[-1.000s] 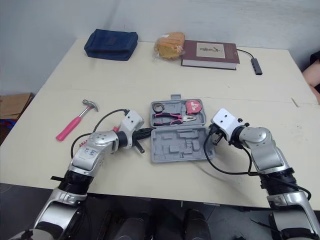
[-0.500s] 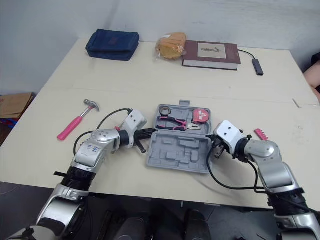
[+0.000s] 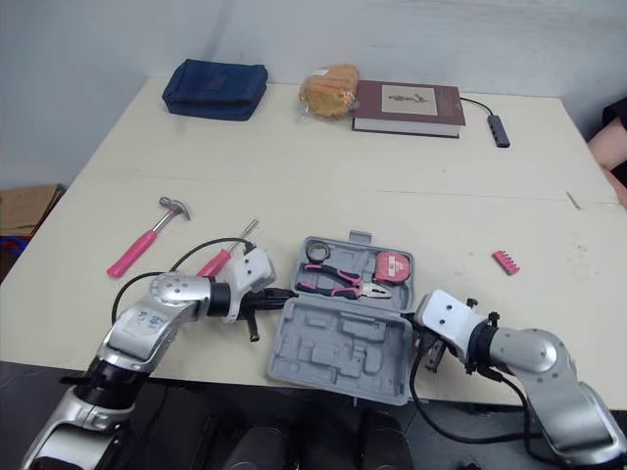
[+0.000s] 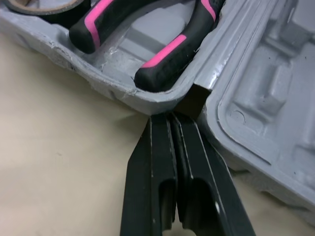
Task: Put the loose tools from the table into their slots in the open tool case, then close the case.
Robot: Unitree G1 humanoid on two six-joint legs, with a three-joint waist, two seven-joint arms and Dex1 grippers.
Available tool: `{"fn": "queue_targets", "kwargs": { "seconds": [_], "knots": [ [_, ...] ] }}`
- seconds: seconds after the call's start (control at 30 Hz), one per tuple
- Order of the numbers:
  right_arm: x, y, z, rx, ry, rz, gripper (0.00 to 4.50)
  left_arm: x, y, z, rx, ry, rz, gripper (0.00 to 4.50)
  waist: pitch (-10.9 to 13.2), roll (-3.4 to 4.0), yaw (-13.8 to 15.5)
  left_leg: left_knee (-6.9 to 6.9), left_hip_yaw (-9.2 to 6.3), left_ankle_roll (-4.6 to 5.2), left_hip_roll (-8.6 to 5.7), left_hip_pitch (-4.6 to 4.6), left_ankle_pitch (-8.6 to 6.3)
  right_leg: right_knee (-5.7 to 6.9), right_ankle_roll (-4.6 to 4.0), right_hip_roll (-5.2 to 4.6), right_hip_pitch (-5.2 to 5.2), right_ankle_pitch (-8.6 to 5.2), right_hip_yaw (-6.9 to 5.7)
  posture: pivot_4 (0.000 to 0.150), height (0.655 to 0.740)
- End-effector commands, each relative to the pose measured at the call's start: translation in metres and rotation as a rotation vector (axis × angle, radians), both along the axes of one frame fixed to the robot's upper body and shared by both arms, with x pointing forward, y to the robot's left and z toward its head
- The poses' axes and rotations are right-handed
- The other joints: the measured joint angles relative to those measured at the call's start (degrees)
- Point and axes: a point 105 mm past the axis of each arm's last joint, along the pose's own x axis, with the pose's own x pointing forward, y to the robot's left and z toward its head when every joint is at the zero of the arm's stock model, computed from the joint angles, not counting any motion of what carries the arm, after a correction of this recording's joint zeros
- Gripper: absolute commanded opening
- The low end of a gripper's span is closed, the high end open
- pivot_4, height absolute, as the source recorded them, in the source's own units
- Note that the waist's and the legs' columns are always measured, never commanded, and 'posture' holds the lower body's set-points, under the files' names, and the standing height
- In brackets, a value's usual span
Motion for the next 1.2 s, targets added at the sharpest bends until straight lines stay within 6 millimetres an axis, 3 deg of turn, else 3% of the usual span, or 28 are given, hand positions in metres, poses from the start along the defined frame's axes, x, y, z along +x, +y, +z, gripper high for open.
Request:
{"fn": "queue_targets", "kwargs": {
  "seconds": [0.03, 0.13, 0.3, 0.4, 0.47, 0.57, 0.6, 0.67, 0.7, 0.8, 0.83, 0.93, 0.97, 1.0, 1.13, 1.2],
  "knots": [
    [-0.008, 0.013, -0.002, 0.019, 0.026, 0.047, 0.0, -0.014, -0.007, -0.012, 0.014, 0.053, -0.042, 0.04, 0.0, 0.0, 0.02, 0.0, 0.01, 0.0, 0.0, 0.01, 0.0, 0.0, -0.01, 0.01, 0.0, 0.0, 0.01, 0.15, 0.74],
    [-0.006, 0.005, -0.003, -0.035, 0.028, 0.051, 0.0, -0.012, -0.002, -0.014, 0.065, 0.013, -0.017, 0.04, 0.0, 0.0, 0.02, 0.0, 0.0, 0.01, 0.01, 0.01, 0.0, -0.01, -0.01, 0.0, 0.0, 0.0, 0.0, 0.15, 0.74],
    [-0.002, -0.009, 0.005, -0.068, 0.021, 0.038, 0.0, -0.005, -0.001, 0.008, -0.018, -0.054, -0.007, 0.04, 0.0, 0.0, 0.15, 0.0, 0.0, 0.03, 0.0, -0.02, 0.0, -0.04, -0.02, -0.02, 0.0, 0.01, -0.01, 0.15, 0.74],
    [-0.015, -0.033, 0.018, -0.069, 0.004, 0.001, 0.0, -0.009, 0.02, 0.035, -0.083, -0.111, -0.026, 0.04, 0.03, 0.02, 0.42, 0.0, -0.03, 0.04, 0.0, -0.09, -0.01, -0.09, -0.02, -0.03, -0.04, 0.01, -0.05, 0.15, 0.74],
    [-0.021, -0.04, 0.024, -0.065, -0.014, -0.008, 0.0, -0.013, 0.03, 0.042, -0.095, -0.121, -0.031, 0.04, 0.04, 0.03, 0.53, -0.02, -0.05, 0.07, 0.04, -0.14, -0.06, -0.2, -0.03, -0.06, -0.05, 0.0, -0.09, 0.15, 0.74],
    [-0.039, -0.055, 0.05, 0.04, -0.109, -0.009, 0.0, -0.02, 0.06, 0.061, -0.166, -0.107, -0.05, 0.04, 0.06, 0.06, 0.54, -0.01, 0.0, 0.13, 0.0, -0.12, -0.06, -0.24, 0.0, 0.03, -0.01, 0.03, -0.07, 0.15, 0.74],
    [-0.043, -0.07, 0.056, 0.067, -0.136, -0.094, 0.0, -0.017, 0.074, 0.069, -0.183, -0.154, -0.018, 0.04, 0.06, 0.06, 0.52, -0.01, 0.0, 0.13, 0.02, -0.11, -0.06, -0.24, 0.0, 0.04, 0.0, 0.03, -0.07, 0.15, 0.74],
    [-0.058, -0.088, 0.058, 0.088, -0.143, -0.184, 0.66, -0.014, 0.11, 0.08, -0.285, -0.182, 0.07, 0.55, 0.07, 0.09, 0.53, -0.01, 0.0, 0.1, 0.06, -0.07, -0.08, -0.24, 0.0, 0.02, 0.02, 0.03, -0.05, 0.15, 0.74],
    [-0.063, -0.095, 0.062, 0.095, -0.167, -0.214, 0.97, -0.013, 0.132, 0.077, -0.256, -0.186, 0.126, 0.83, 0.07, 0.09, 0.52, -0.01, 0.01, 0.11, 0.05, -0.06, -0.08, -0.34, 0.0, 0.01, 0.02, 0.03, -0.03, 0.15, 0.74],
    [-0.078, -0.114, 0.072, 0.088, -0.232, -0.256, 2.45, -0.006, 0.188, 0.081, -0.184, -0.248, 0.307, 2.18, 0.08, 0.12, 0.03, -0.03, 0.06, 0.01, 0.17, 0.01, -0.16, -0.39, -0.08, -0.05, -0.01, 0.02, 0.04, 0.15, 0.74],
    [-0.086, -0.13, 0.071, 0.045, -0.245, -0.292, 3.01, -0.005, 0.216, 0.088, -0.171, -0.274, 0.411, 2.67, 0.09, 0.12, -0.03, -0.03, 0.08, 0.03, 0.16, 0.01, -0.17, -0.38, -0.09, -0.04, -0.03, 0.03, 0.04, 0.15, 0.74],
    [-0.11, -0.159, 0.059, -0.038, -0.205, -0.346, 4.29, -0.01, 0.268, 0.087, -0.151, -0.259, 0.602, 3.87, 0.09, 0.11, -0.08, -0.05, 0.13, 0.07, 0.17, 0.01, -0.3, -0.38, -0.13, -0.01, -0.09, 0.05, 0.08, 0.15, 0.74],
    [-0.115, -0.173, 0.061, -0.004, -0.24, -0.423, 4.5, -0.013, 0.289, 0.08, -0.131, -0.245, 0.687, 4.31, 0.09, 0.11, -0.13, -0.13, 0.14, 0.09, 0.17, 0.01, -0.33, -0.36, -0.13, 0.02, -0.1, 0.05, 0.07, 0.15, 0.74],
    [-0.122, -0.184, 0.061, 0.018, -0.268, -0.464, 4.5, -0.018, 0.312, 0.074, -0.083, -0.263, 0.781, 4.42, 0.09, 0.11, -0.15, -0.22, 0.17, 0.1, 0.17, 0.01, -0.34, -0.34, -0.13, 0.04, -0.1, 0.05, 0.06, 0.15, 0.74],
    [-0.141, -0.221, 0.059, -0.018, -0.335, -0.605, 4.5, -0.032, 0.364, 0.064, 0.057, -0.32, 1.01, 4.42, 0.1, 0.17, -0.27, -0.23, 0.33, 0.28, 0.03, 0.04, -0.41, -0.36, -0.08, -0.05, -0.1, 0.07, 0.05, 0.15, 0.74],
    [-0.15, -0.23, 0.059, -0.01, -0.35, -0.641, 4.5, -0.038, 0.376, 0.062, 0.093, -0.33, 1.061, 4.42, 0.1, 0.14, -0.23, -0.23, 0.33, 0.28, 0.05, 0.02, -0.42, -0.39, -0.07, -0.11, -0.1, 0.08, 0.05, 0.15, 0.74]
  ]
}}
